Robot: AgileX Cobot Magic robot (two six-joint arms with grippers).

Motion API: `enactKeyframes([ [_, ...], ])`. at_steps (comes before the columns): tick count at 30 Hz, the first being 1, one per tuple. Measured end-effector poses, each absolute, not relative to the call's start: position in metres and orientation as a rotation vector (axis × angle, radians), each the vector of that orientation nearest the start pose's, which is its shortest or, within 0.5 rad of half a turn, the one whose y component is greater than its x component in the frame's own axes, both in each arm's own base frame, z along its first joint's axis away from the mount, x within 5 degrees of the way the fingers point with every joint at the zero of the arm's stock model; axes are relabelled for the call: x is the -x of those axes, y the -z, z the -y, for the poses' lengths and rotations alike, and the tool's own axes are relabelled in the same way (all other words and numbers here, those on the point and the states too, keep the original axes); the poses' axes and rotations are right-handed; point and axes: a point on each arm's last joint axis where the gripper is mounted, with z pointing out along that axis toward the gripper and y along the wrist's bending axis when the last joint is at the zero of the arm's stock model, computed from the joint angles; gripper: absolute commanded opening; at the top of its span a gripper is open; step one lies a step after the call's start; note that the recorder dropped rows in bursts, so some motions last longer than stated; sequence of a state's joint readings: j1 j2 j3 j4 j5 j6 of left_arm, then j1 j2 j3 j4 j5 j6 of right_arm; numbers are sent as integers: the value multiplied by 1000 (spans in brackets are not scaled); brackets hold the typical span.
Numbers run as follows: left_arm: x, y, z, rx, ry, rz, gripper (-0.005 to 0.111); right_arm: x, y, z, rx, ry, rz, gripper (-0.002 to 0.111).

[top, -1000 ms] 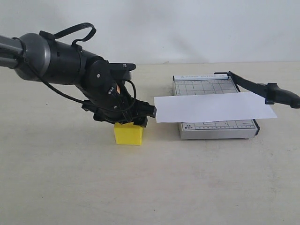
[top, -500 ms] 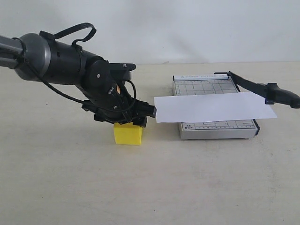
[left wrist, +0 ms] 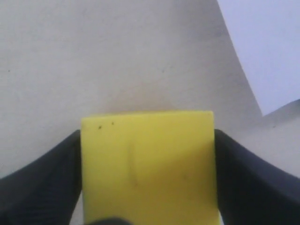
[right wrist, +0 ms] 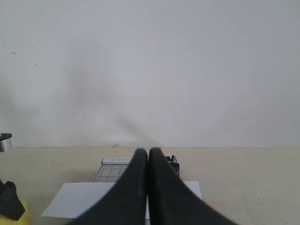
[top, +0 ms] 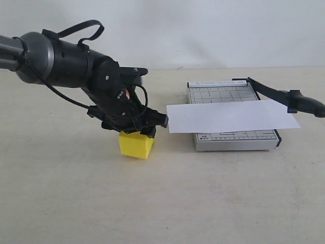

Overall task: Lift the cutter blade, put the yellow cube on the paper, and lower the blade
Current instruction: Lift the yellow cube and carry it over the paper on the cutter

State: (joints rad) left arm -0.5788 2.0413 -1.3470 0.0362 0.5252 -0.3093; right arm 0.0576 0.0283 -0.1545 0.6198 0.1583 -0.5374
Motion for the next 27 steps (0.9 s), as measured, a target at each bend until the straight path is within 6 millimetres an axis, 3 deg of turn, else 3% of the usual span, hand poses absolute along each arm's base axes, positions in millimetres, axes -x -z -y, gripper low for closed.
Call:
enactKeyframes([
  [8, -350, -224, 262, -719, 260, -2442, 4, -49, -252, -11, 60, -176, -1488, 0],
  [14, -345, -253, 295, -835, 297, -2309, 4, -49, -252, -11, 60, -176, -1488, 0],
  [19, -350, -258, 317, -860, 319, -2273, 4, -49, -252, -11, 60, -176, -1488, 0],
  [27, -358, -237, 345, -965, 324, -2262, 4, -49, -252, -11, 60, -176, -1488, 0],
])
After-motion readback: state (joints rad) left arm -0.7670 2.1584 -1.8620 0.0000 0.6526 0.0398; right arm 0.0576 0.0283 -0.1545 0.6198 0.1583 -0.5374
